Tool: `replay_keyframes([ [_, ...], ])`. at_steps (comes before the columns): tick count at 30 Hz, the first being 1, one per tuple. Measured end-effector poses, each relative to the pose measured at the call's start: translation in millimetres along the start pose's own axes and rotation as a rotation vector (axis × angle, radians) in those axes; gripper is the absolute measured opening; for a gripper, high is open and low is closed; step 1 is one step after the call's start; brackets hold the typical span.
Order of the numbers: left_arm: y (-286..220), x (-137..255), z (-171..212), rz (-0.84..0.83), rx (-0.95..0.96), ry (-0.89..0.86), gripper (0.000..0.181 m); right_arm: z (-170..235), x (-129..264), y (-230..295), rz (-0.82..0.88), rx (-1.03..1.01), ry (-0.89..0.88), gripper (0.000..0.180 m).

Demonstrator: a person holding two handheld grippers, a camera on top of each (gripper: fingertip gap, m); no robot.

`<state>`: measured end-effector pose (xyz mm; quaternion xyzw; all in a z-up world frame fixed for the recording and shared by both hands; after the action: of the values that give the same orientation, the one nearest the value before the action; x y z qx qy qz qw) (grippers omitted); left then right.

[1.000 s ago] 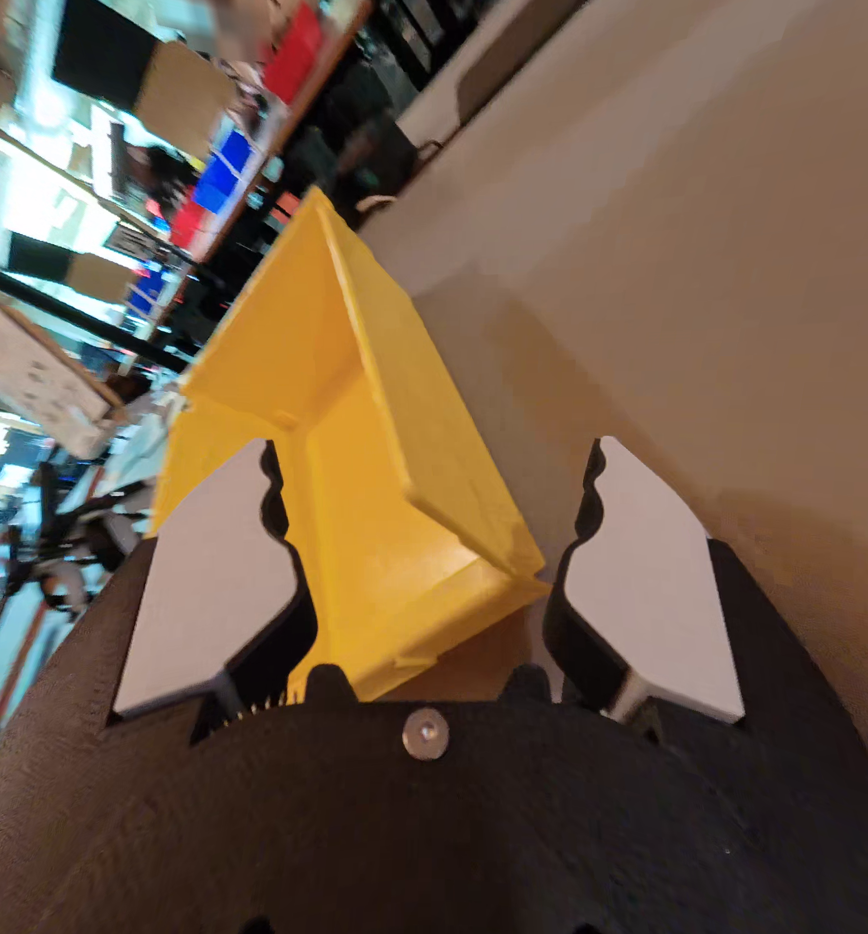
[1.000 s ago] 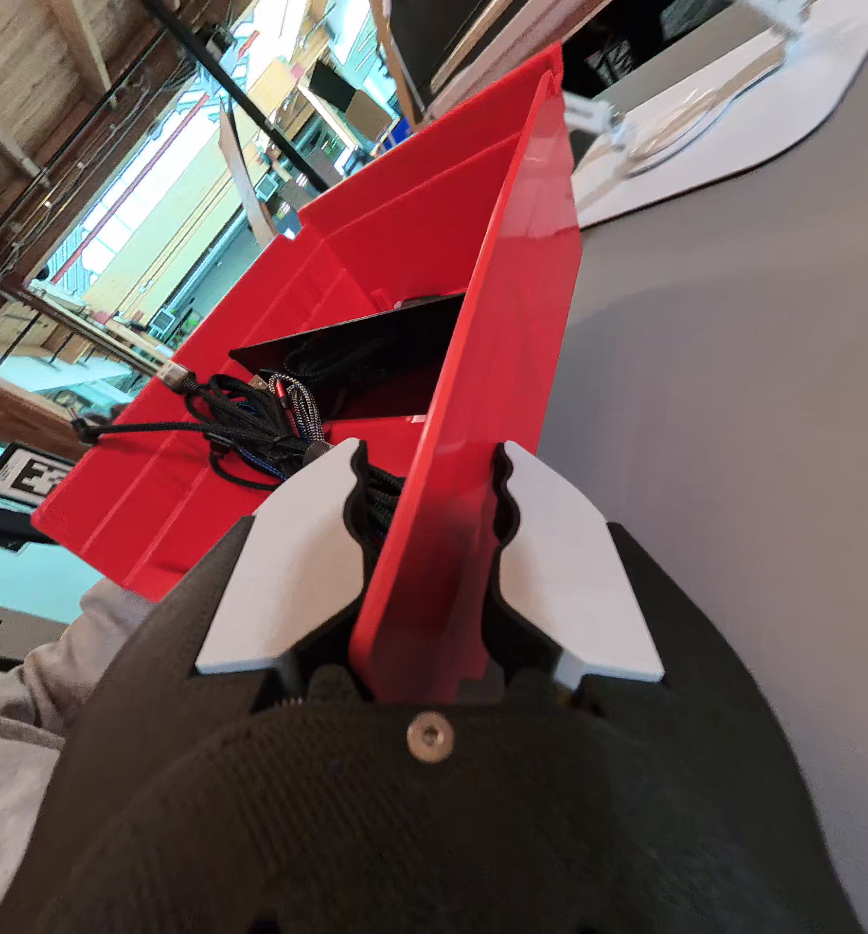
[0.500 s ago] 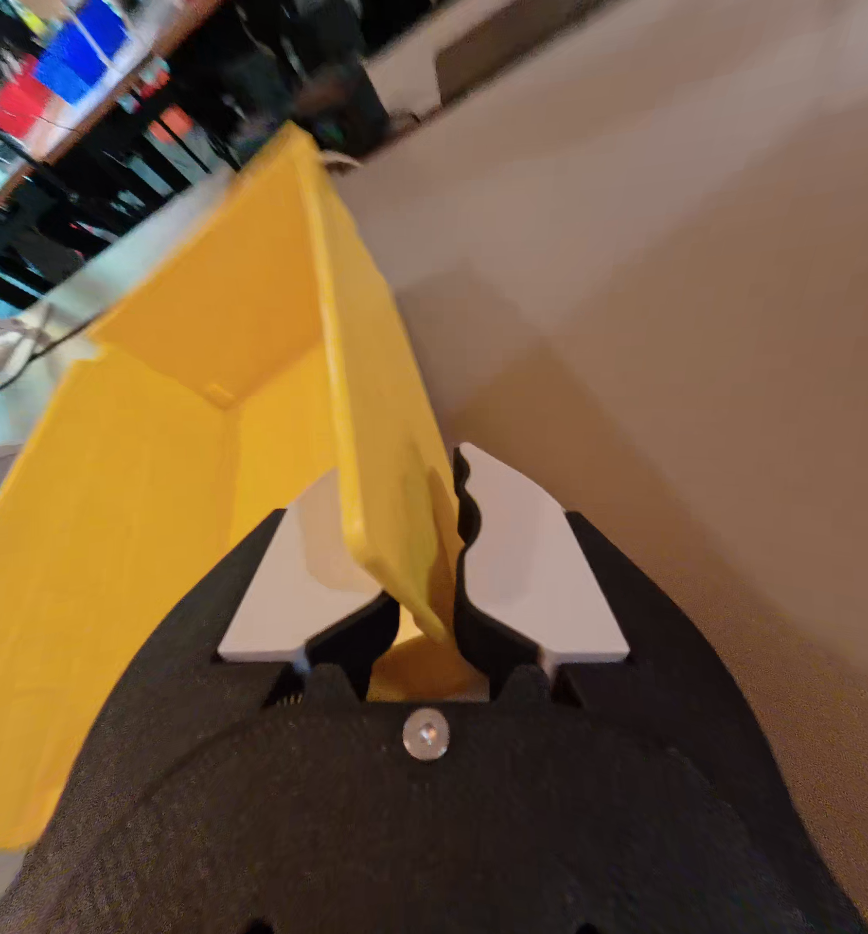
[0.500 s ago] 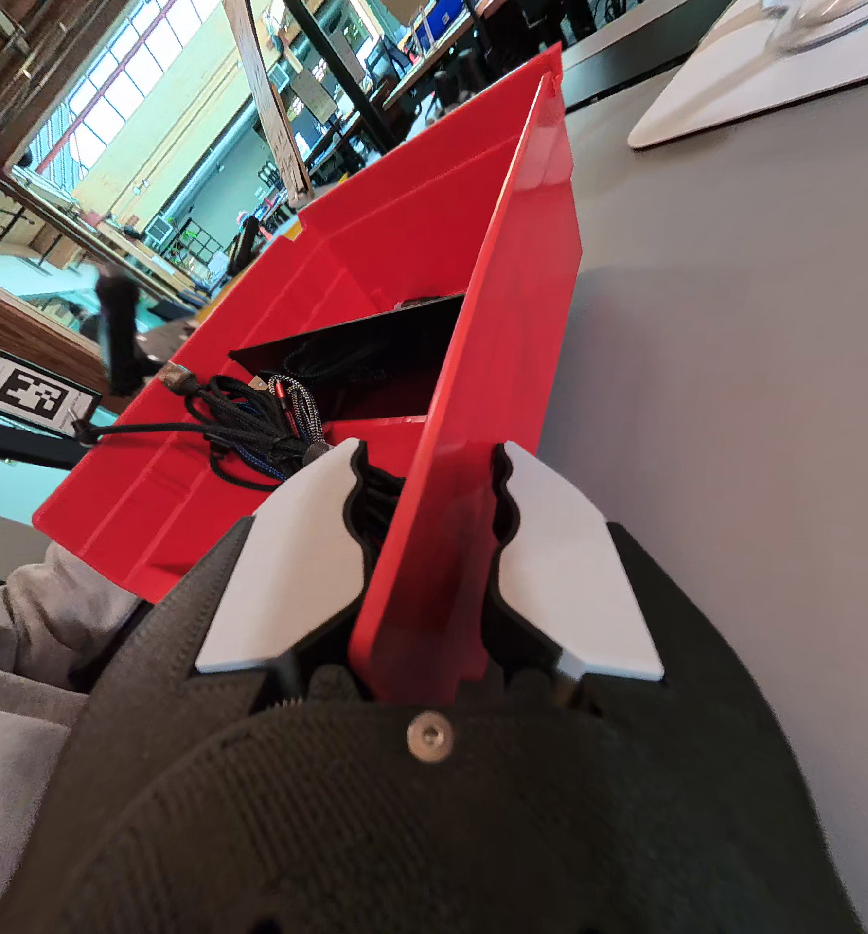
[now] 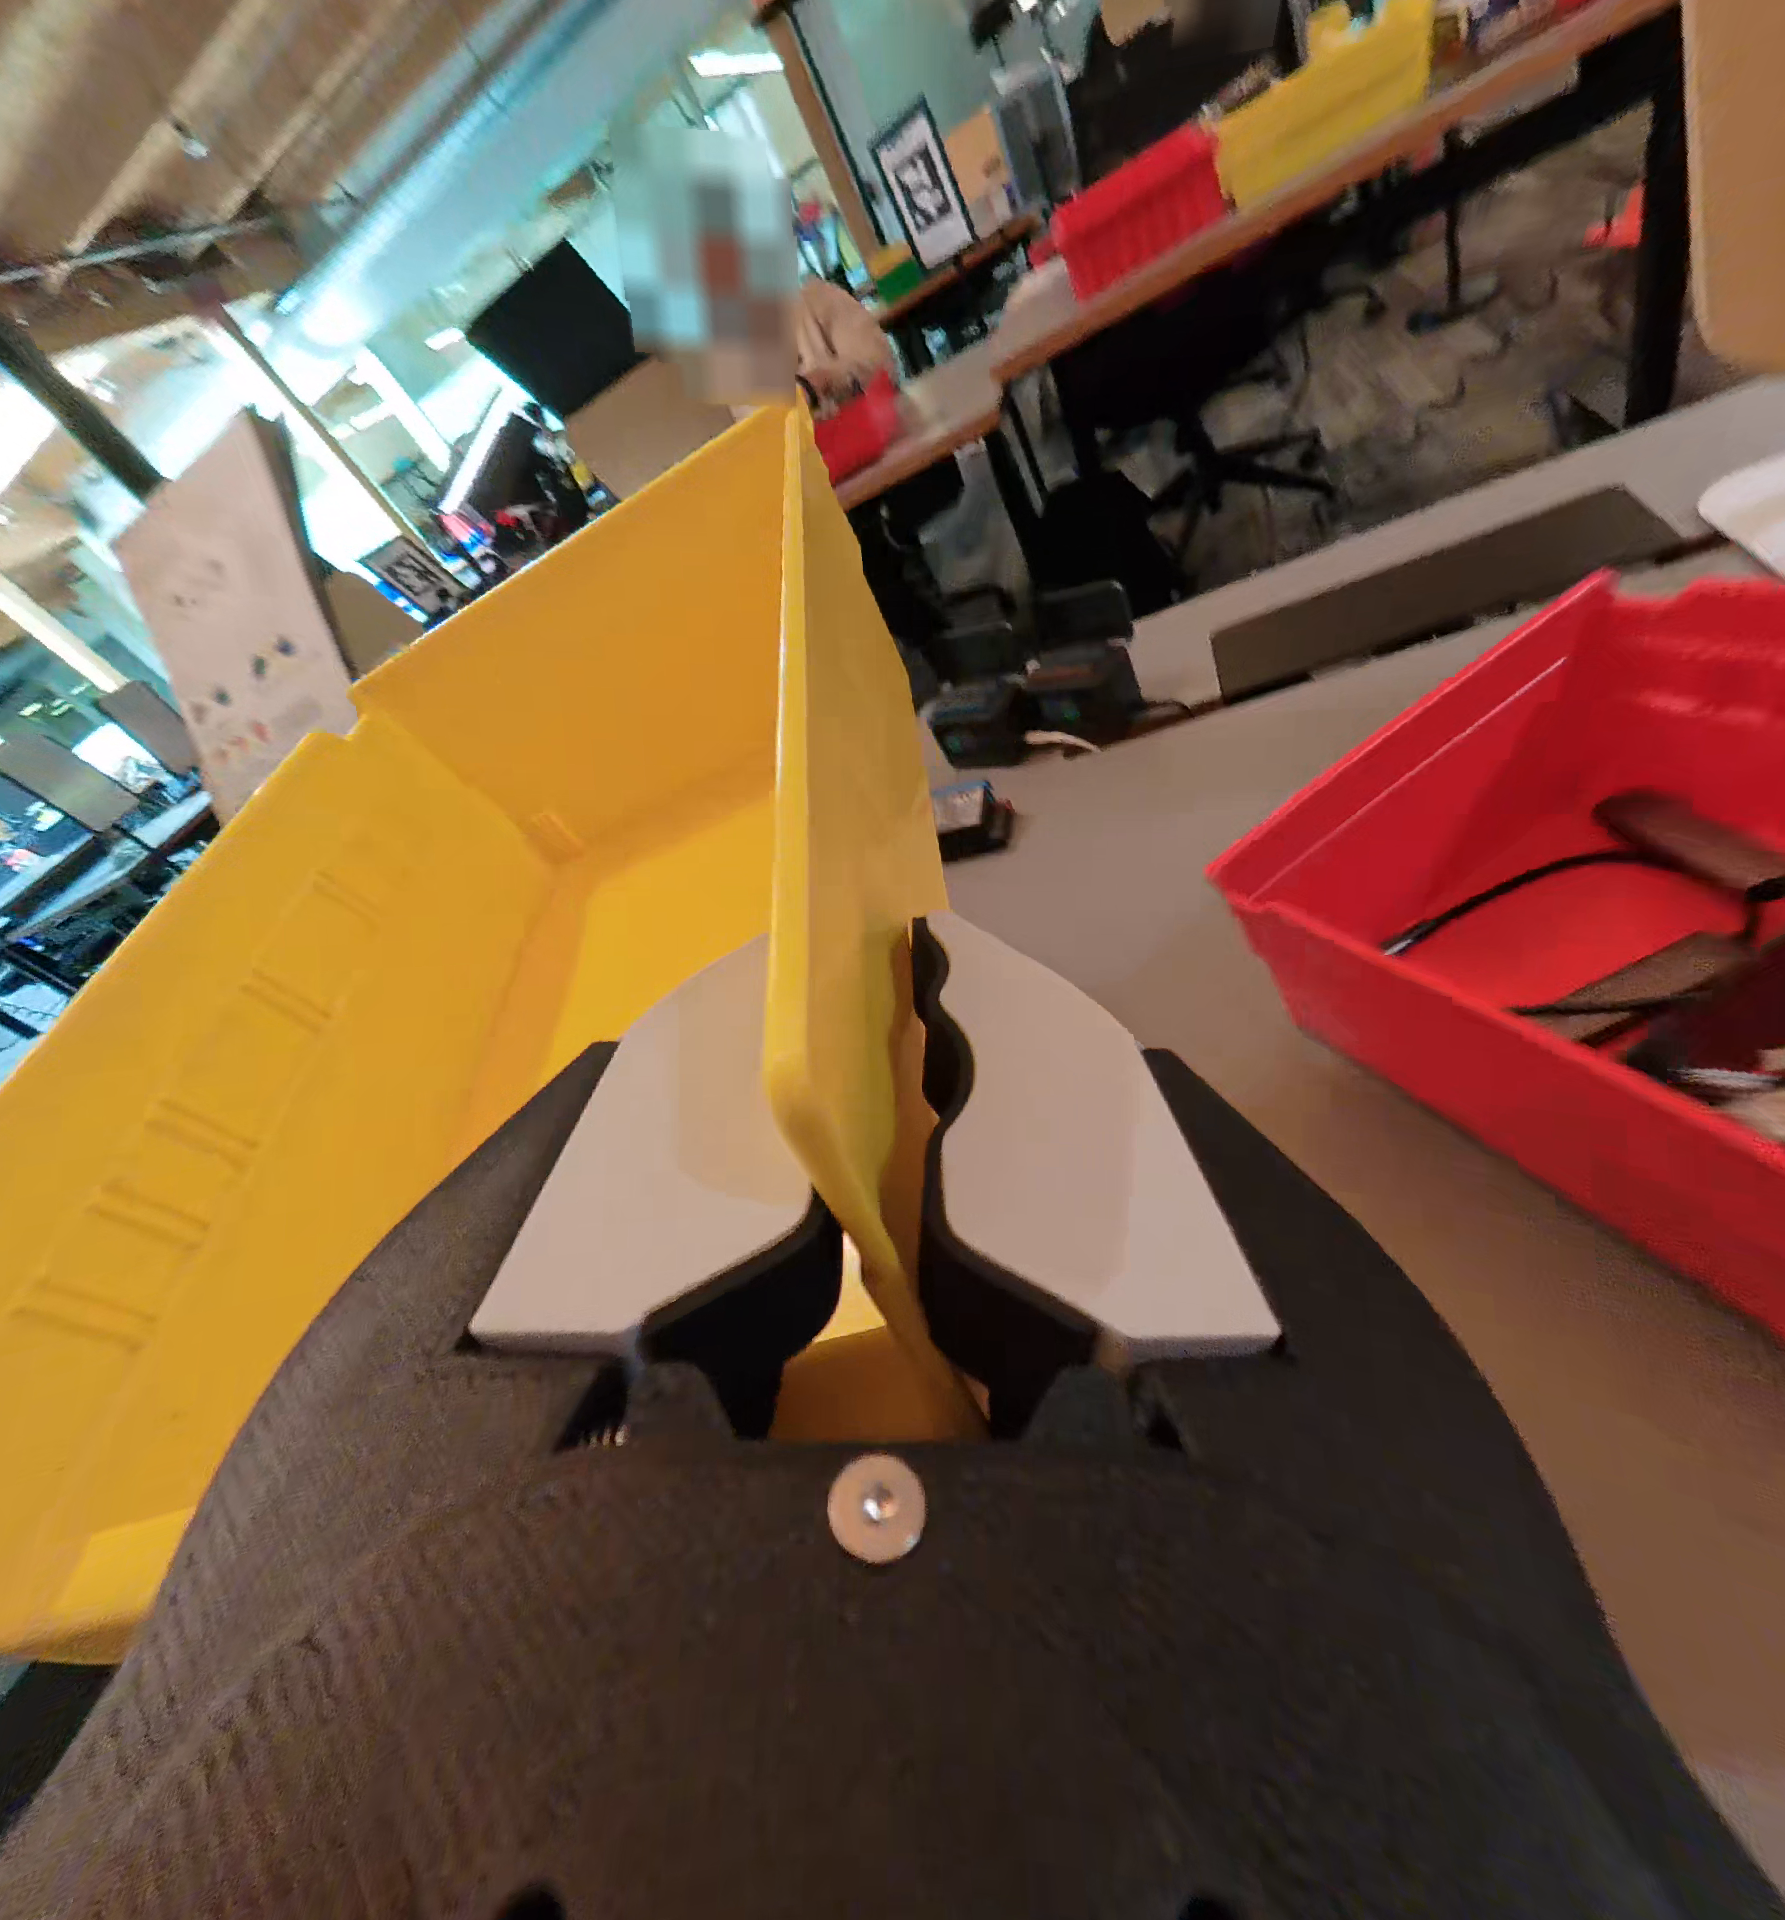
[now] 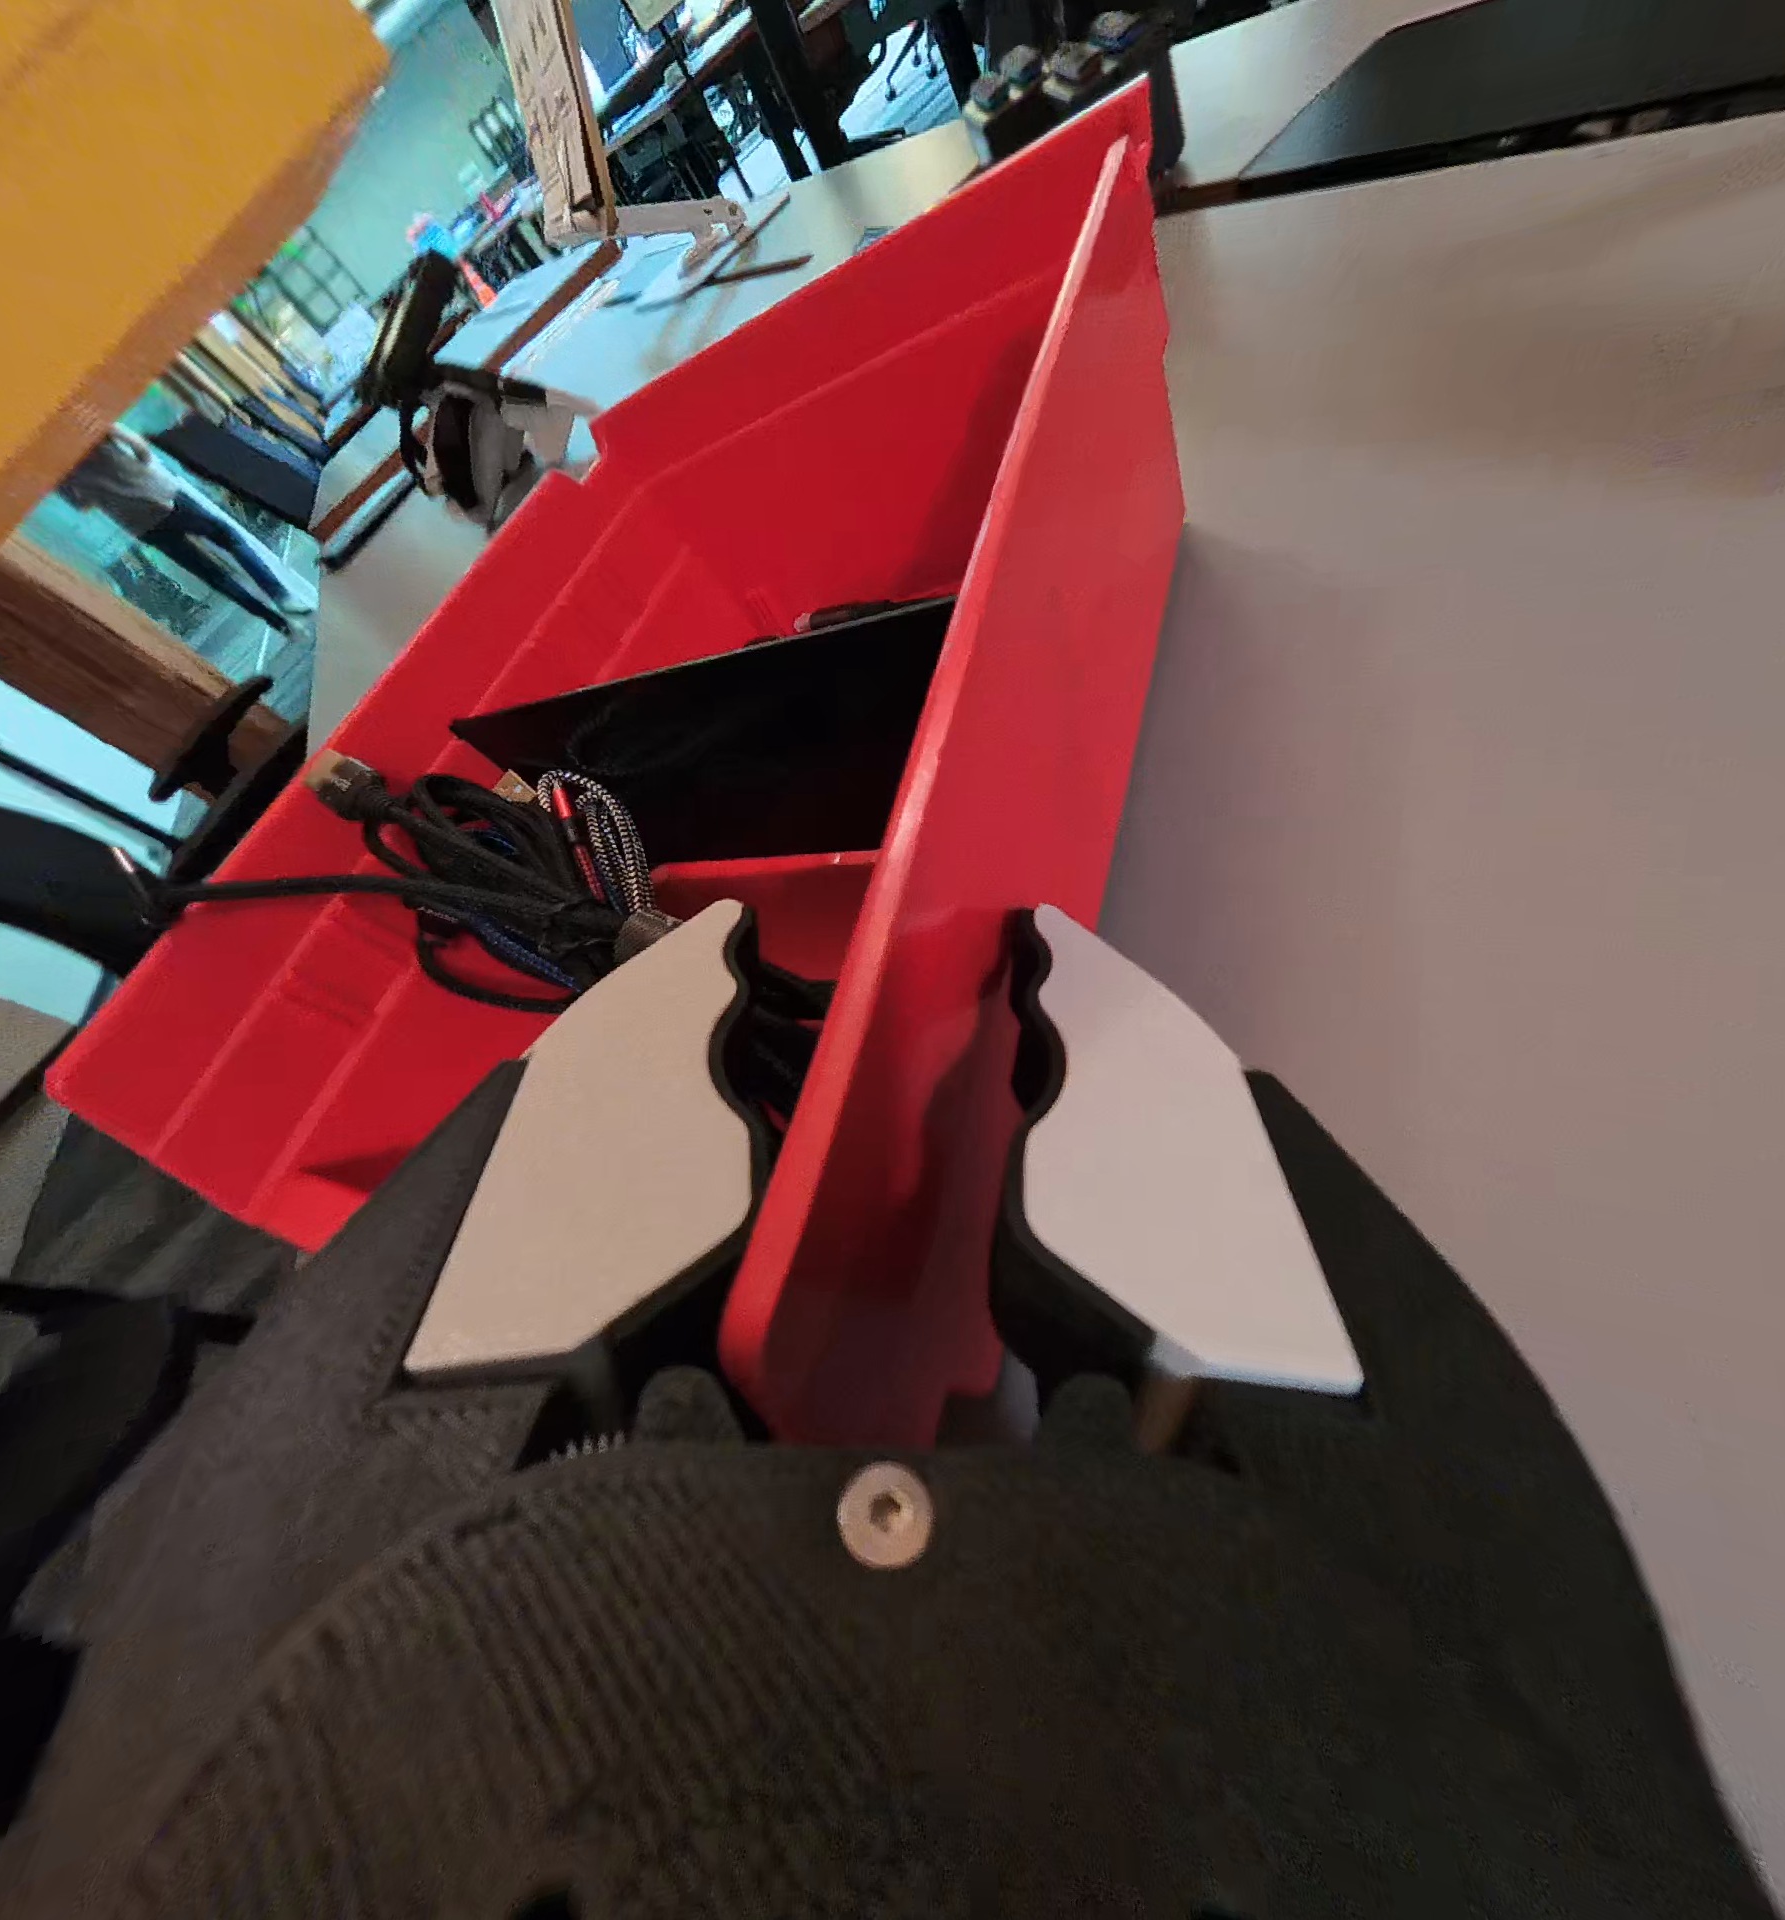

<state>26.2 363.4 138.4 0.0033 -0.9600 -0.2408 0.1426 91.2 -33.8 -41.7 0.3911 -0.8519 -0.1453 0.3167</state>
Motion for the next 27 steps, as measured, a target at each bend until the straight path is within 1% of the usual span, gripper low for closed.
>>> replay_keyframes([
  [1, 5, 7, -3, -0.008, 0.014, -0.017, 0.007, -5, -17, 5, 0.004, -0.011, -0.010, 0.048],
  [4, 17, 20, -6, -0.010, 0.054, -0.075, 0.009, -16, -73, 30, 0.067, 0.004, -0.044, 0.052],
  [6, 23, 22, -4, -0.005, 0.088, -0.109, 0.009, -24, -110, 54, 0.088, -0.013, -0.064, 0.059],
  [8, 27, 22, -1, 0.003, 0.115, -0.125, 0.009, -31, -146, 78, 0.038, -0.054, -0.100, 0.074],
  [9, 29, 21, 0, 0.008, 0.122, -0.121, 0.008, -35, -163, 90, -0.013, -0.085, -0.098, 0.083],
  [11, 31, 20, 4, 0.018, 0.127, -0.101, 0.008, -43, -192, 110, -0.122, -0.058, -0.028, 0.099],
  [13, 32, 18, 7, 0.022, 0.129, -0.083, 0.008, -44, -210, 123, -0.168, -0.012, 0.114, 0.117],
  [14, 33, 17, 8, 0.023, 0.127, -0.080, 0.008, -42, -213, 129, -0.201, -0.009, 0.163, 0.119],
  [15, 33, 16, 9, 0.024, 0.124, -0.078, 0.008, -39, -212, 132, -0.231, 0.001, 0.187, 0.120],
  [17, 33, 13, 10, 0.032, 0.121, -0.073, 0.008, -32, -201, 136, -0.268, 0.031, 0.153, 0.111],
  [20, 26, 9, 10, 0.049, 0.112, -0.071, 0.008, -23, -167, 135, -0.351, 0.046, 0.082, 0.103],
  [22, 17, 8, 5, 0.071, 0.074, -0.062, 0.007, -16, -132, 128, -0.387, 0.033, 0.086, 0.099],
  [23, 11, 8, 2, 0.084, 0.043, -0.057, 0.007, -12, -111, 124, -0.411, -0.014, 0.109, 0.096],
  [25, -6, 9, -8, 0.114, -0.027, -0.052, 0.007, -2, -61, 116, -0.467, -0.129, 0.141, 0.089],
  [27, -30, 12, -20, 0.164, -0.091, -0.057, 0.006, 7, -8, 105, -0.446, -0.144, 0.140, 0.082],
])
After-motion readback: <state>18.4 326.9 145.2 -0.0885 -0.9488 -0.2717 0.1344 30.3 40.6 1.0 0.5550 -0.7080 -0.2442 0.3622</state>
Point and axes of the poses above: each gripper's, where its closed fingertips meet, x back along the fingers, z out of its underside, y = z × x across the jaws, the point moved 10 cm from there along x, back along the fingers, and after that the axes turned 8 degrees about y, right-handed, at the moved point
